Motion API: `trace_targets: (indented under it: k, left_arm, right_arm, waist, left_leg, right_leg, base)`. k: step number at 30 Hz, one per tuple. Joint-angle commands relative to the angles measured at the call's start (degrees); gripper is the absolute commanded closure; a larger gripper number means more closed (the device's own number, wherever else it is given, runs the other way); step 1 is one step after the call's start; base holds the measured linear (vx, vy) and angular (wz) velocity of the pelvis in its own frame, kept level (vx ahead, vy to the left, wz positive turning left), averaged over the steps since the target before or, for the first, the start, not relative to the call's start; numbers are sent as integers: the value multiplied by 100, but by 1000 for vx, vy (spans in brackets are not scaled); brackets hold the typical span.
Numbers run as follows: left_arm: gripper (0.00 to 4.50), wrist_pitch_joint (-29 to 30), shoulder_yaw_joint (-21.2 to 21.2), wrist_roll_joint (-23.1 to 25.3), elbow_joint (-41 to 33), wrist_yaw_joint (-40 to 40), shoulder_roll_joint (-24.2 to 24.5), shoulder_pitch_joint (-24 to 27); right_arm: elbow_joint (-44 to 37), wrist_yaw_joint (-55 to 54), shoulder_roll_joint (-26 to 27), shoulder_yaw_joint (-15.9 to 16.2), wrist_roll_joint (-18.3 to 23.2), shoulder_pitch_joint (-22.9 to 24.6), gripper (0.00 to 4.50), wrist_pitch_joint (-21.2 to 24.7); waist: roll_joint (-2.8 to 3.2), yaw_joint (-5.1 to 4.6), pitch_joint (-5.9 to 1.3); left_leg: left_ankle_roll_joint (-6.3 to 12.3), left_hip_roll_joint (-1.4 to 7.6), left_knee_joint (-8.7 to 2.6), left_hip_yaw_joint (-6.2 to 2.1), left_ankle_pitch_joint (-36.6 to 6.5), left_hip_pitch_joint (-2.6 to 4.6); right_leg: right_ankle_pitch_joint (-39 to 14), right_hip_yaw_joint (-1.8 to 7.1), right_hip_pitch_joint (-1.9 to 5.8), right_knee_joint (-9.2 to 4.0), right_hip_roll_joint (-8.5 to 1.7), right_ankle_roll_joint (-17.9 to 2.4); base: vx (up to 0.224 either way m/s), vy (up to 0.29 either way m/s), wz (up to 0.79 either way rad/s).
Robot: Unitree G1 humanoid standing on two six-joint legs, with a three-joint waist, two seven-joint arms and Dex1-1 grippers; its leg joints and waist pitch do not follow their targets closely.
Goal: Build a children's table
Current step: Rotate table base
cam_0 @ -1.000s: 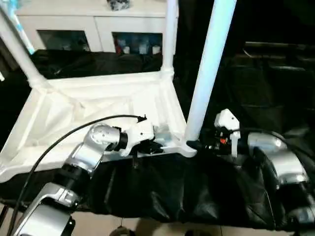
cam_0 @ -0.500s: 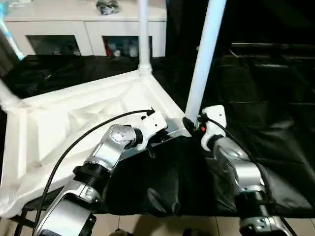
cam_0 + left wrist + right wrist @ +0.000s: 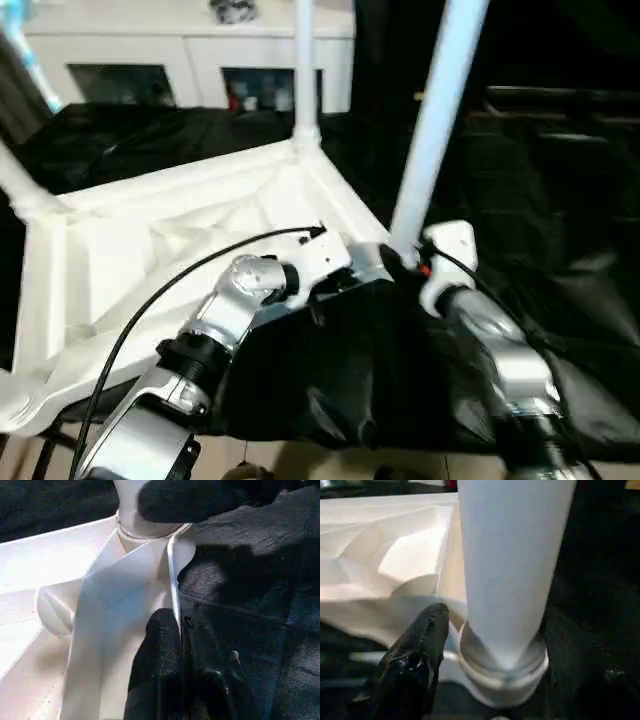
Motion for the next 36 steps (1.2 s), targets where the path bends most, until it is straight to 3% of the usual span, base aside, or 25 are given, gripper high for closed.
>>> trace_targets:
  k: [1,3,4,5,8,11,15,16,17,19,21,23,26,27,28,29,30,33,36]
  left_arm:
    - [450,-120,168,-141,-185,8,-5,-124]
    - [450,-78,251,-236,-228,-60,22,-130]
    - [406,30,371,-420,-378,-248,106,-107]
    - [406,164,447,-558,-527,-400,173,-76]
    - [383,371,541,-792,-778,-662,300,-26]
    - [360,922,573,-1169,-1371,-1341,676,81]
    - [319,1355,609,-1371,-1726,-1765,979,148]
    - [314,1708,566,-1515,-2071,-2040,1232,284]
    - [303,1930,522,-1581,-2305,-2189,1402,396]
    - [279,2239,443,-1647,-2755,-2361,1730,653]
    - [274,2503,386,-1701,-3112,-2449,1982,858]
    - [239,2693,367,-1679,-3438,-2481,2239,1090]
    - [228,2937,409,-1653,-3790,-2439,2473,1327]
    - [208,3061,430,-1553,-3938,-2333,2569,1449]
    - [195,3122,412,-1498,-4003,-2284,2630,1499]
    - [189,3160,396,-1444,-4044,-2237,2680,1552]
    - [185,3168,393,-1433,-4053,-2227,2690,1563]
    - [150,3315,296,-1173,-4092,-1926,2866,1722]
    - [134,3326,184,-964,-4064,-1726,2980,1837]
  right_arm:
    - [-515,512,-215,42,312,151,141,247]
    - [-702,733,-387,53,411,242,141,319]
    - [-973,1111,-702,99,561,388,140,408]
    - [-1121,1338,-898,123,631,472,140,425]
    - [-1335,1649,-1186,141,784,579,140,530]
    - [-1637,2238,-1579,233,1082,651,140,811]
    - [-1639,2339,-1593,345,1105,523,140,863]
    - [-1480,2213,-1435,414,1140,356,140,856]
    - [-1368,2143,-1331,479,1106,262,140,809]
    - [-1080,2035,-1092,601,1017,45,140,714]
    - [-819,1966,-922,720,943,-143,140,609]
    - [-344,1841,-662,836,821,-459,140,480]
    - [465,1558,-310,921,571,-964,140,164]
    - [1111,1408,-16,885,536,-1349,140,-38]
    - [1400,1325,100,879,511,-1523,140,-139]
    - [1672,1226,213,866,481,-1688,140,-242]
    - [1729,1206,236,863,475,-1722,140,-264]
    - [2975,460,674,695,334,-2462,140,-842]
    - [3992,-528,850,456,158,-3042,140,-1293]
  waist:
    - [-63,17,-437]
    - [-61,40,-445]
    - [-22,40,-464]
    - [-42,43,-468]
    - [-28,49,-468]
    - [-19,42,-455]
    - [7,25,-414]
    - [14,21,-429]
    - [16,-10,-414]
    - [28,-56,-402]
    - [45,-58,-415]
    - [39,-79,-390]
    - [53,-103,-383]
    - [68,-83,-401]
    - [53,-111,-377]
    - [75,-102,-391]
    - [89,-107,-388]
    - [79,-133,-394]
    - [85,-111,-407]
  left_leg:
    - [239,89,-373,12,-1442,74]
    - [263,98,-359,14,-1396,80]
    - [269,92,-350,-2,-1212,30]
    - [294,94,-342,4,-1163,35]
    - [377,115,-326,2,-1015,17]
    - [392,114,-339,0,-1183,42]
    - [228,112,-364,11,-1502,82]
    - [111,118,-384,-18,-1546,78]
    - [112,107,-401,-18,-1555,48]
    - [39,104,-419,-28,-1669,52]
    - [-38,114,-396,-18,-1781,123]
    - [-88,106,-420,-23,-1887,111]
    - [-177,93,-425,-28,-1992,118]
    - [-206,109,-405,-25,-2049,165]
    - [-234,87,-426,-42,-2082,114]
    - [-252,93,-423,-52,-2081,123]
    - [-264,95,-413,-37,-2117,164]
    - [-314,81,-415,-55,-2096,115]
    - [-338,87,-395,-35,-2054,161]
  right_leg:
    - [-1541,197,253,-366,-219,-1002]
    - [-1477,205,251,-348,-220,-1013]
    - [-1272,190,295,-299,-227,-1071]
    - [-1173,185,302,-300,-214,-1087]
    - [-782,178,309,-234,-214,-1333]
    - [-1140,171,326,-255,-220,-1330]
    - [-1732,169,257,-318,-213,-1199]
    - [-1870,164,272,-300,-236,-1156]
    - [-1925,162,272,-316,-220,-1123]
    - [-2062,157,250,-313,-209,-1077]
    - [-2103,167,202,-319,-209,-1079]
    - [-2220,164,193,-322,-194,-1064]
    - [-2275,164,180,-317,-186,-1057]
    - [-2241,180,135,-302,-211,-1106]
    - [-2330,164,184,-298,-200,-1092]
    - [-2338,162,186,-288,-208,-1076]
    - [-2293,176,135,-300,-196,-1071]
    - [-2236,173,167,-255,-210,-1107]
    - [-2201,188,122,-260,-211,-1114]
  base:
    - [0,0,0]
    - [0,0,0]
    - [0,0,0]
    - [0,0,0]
    - [0,0,0]
    - [0,0,0]
    - [0,0,0]
    - [0,0,0]
    - [0,0,0]
    - [0,0,0]
    - [0,0,0]
    - [0,0,0]
    - [0,0,0]
    - [0,0,0]
    - [0,0,0]
    - [0,0,0]
    - [0,0,0]
    - [0,0,0]
    - [0,0,0]
